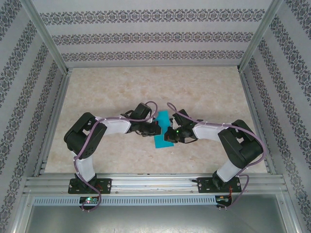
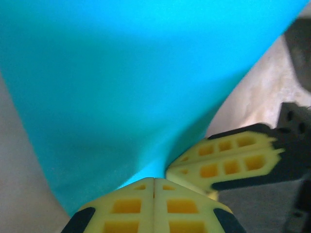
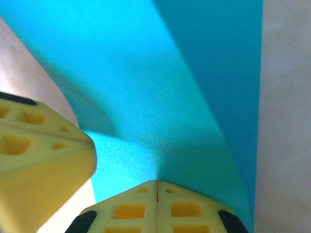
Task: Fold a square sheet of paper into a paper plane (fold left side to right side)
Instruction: Hold the square sheet of paper at the center of the table, then first fold the square sheet of paper in half at the center of the table.
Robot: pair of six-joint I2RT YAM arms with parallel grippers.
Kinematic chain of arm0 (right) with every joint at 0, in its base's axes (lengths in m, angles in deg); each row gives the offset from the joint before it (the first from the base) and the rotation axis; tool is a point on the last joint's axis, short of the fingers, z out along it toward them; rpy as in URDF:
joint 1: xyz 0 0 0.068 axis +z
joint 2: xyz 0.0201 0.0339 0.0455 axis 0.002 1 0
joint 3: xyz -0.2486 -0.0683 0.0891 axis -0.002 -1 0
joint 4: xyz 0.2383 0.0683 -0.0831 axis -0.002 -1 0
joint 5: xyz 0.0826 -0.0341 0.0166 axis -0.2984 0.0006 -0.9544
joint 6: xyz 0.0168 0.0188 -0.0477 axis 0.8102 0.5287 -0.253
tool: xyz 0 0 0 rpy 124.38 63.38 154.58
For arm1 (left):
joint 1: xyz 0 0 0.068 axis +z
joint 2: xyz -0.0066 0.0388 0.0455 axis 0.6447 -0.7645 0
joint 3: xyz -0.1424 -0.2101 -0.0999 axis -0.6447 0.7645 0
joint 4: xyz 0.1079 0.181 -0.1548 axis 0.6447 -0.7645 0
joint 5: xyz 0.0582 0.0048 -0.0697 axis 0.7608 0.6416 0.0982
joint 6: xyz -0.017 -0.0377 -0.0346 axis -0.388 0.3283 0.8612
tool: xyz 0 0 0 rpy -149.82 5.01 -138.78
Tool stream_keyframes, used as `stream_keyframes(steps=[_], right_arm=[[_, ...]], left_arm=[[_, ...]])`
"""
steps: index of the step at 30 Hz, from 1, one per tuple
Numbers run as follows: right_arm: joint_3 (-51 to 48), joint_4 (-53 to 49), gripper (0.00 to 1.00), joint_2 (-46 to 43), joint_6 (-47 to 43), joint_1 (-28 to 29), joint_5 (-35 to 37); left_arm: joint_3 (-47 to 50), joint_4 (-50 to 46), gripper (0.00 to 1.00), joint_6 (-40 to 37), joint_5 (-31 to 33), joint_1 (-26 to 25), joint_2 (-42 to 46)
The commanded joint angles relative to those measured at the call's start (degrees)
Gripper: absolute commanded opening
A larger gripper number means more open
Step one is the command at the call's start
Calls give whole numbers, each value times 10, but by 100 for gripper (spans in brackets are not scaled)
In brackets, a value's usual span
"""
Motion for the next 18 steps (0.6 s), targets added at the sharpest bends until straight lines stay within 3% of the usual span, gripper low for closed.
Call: stream_keyframes(steps=[1, 18], right_arm=[[-9, -74, 0, 25, -20, 2, 63], [-5, -98, 0, 38, -35, 3, 87]], left_arm=[[-17, 10, 0, -10, 8, 12, -19], [1, 10, 0, -10, 68, 42, -59]])
